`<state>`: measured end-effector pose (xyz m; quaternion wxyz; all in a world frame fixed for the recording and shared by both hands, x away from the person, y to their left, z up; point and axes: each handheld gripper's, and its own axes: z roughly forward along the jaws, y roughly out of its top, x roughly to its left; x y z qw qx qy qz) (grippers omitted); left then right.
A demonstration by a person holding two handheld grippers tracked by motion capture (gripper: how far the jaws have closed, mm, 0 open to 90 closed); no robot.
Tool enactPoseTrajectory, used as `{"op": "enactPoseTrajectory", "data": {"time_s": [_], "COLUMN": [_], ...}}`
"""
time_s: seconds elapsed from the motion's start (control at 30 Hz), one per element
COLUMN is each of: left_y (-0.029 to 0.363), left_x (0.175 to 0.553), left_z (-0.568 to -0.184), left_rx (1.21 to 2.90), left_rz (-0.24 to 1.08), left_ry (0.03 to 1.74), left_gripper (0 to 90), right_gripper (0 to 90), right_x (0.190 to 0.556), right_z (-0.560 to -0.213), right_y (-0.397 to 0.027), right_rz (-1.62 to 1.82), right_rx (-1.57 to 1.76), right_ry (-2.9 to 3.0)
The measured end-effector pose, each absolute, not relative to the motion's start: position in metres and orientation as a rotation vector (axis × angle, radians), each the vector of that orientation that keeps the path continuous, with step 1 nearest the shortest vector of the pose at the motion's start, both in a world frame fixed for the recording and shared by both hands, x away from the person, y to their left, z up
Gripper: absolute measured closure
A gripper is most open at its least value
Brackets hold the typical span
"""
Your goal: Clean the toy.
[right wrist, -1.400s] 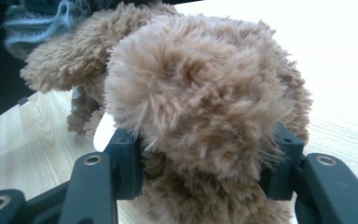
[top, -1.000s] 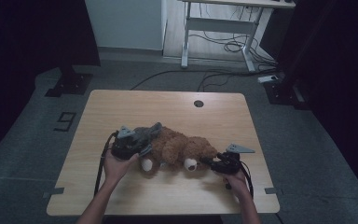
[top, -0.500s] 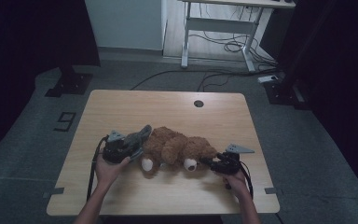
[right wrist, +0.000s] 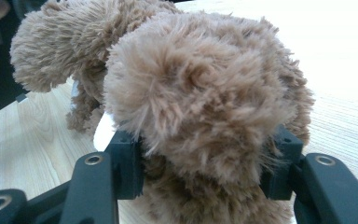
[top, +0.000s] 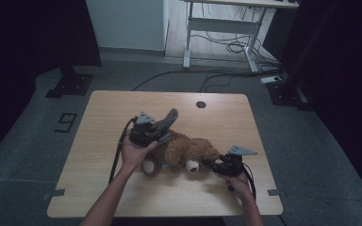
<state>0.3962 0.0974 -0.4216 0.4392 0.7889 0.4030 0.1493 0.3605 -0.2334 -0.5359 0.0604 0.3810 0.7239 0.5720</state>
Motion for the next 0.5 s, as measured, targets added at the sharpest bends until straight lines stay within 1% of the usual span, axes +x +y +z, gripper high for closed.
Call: {"op": "enactPoseTrajectory", "data": {"time_s": [0.07, 0.1, 0.17, 0.23, 0.27, 0.3, 0.4, 0.5], "left_y": [0.09, 0.08, 0.078, 0.082, 0.085, 0.09, 0.095, 0.1], "left_x": [0.399, 0.401, 0.4, 0.399, 0.398, 0.395, 0.387, 0.381], "left_z": [-0.427, -0.44, -0.446, -0.453, -0.454, -0.456, -0.458, -0.462], "left_rx": [1.985, 2.035, 2.036, 2.013, 2.008, 1.996, 1.995, 1.982], "left_rz": [0.37, 0.371, 0.378, 0.357, 0.338, 0.321, 0.323, 0.326], "left_ry": [1.004, 0.999, 0.999, 1.005, 0.999, 0.989, 0.971, 0.965], "left_gripper": [77.6, 77.6, 77.6, 77.7, 77.8, 77.9, 77.9, 78.0], "right_gripper": [43.6, 43.4, 42.5, 41.3, 39.2, 35.0, 29.9, 30.1], "right_x": [0.361, 0.361, 0.361, 0.361, 0.361, 0.361, 0.359, 0.356], "right_z": [-0.536, -0.536, -0.536, -0.536, -0.536, -0.536, -0.532, -0.521], "right_y": [-0.234, -0.234, -0.235, -0.235, -0.235, -0.235, -0.237, -0.243], "right_rz": [1.73, 1.73, 1.732, 1.735, 1.745, 1.755, 1.742, 1.762], "right_rx": [1.145, 1.145, 1.146, 1.15, 1.153, 1.159, 1.156, 1.184], "right_ry": [2.197, 2.199, 2.201, 2.202, 2.193, 2.183, 2.193, 2.189]}}
